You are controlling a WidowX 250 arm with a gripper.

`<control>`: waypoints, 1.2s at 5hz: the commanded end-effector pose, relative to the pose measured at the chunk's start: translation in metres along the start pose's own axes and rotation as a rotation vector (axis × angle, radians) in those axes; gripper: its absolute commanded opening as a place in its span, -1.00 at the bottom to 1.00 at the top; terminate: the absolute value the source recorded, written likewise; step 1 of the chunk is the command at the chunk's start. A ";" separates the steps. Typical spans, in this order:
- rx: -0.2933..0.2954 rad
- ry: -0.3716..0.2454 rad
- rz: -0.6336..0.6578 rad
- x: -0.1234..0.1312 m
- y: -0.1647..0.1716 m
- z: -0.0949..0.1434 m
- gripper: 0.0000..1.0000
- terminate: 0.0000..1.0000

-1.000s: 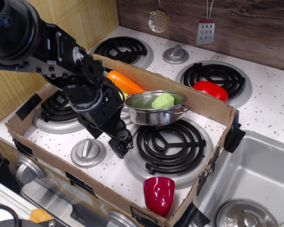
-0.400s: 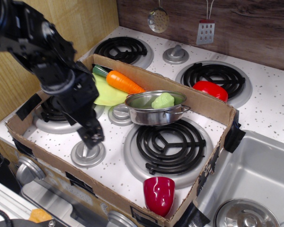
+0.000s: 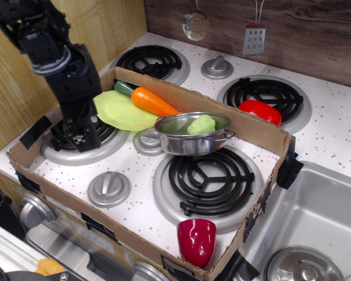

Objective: Take carrot off plate

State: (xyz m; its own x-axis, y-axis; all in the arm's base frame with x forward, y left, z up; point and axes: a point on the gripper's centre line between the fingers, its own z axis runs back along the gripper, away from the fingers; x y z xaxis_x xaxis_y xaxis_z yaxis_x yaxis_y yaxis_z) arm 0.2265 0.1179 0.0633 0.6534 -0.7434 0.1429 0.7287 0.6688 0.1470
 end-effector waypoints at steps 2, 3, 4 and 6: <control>-0.003 0.005 -0.485 0.035 0.047 0.005 1.00 -1.00; 0.027 0.018 -0.523 0.046 0.051 0.001 1.00 -1.00; 0.090 0.007 -0.582 0.059 0.055 -0.007 1.00 -1.00; 0.100 -0.024 -0.662 0.072 0.065 -0.029 1.00 -1.00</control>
State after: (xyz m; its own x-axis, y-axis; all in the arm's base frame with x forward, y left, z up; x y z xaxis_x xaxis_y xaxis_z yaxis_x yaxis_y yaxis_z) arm 0.3168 0.1135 0.0389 0.0714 -0.9966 0.0403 0.9659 0.0791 0.2465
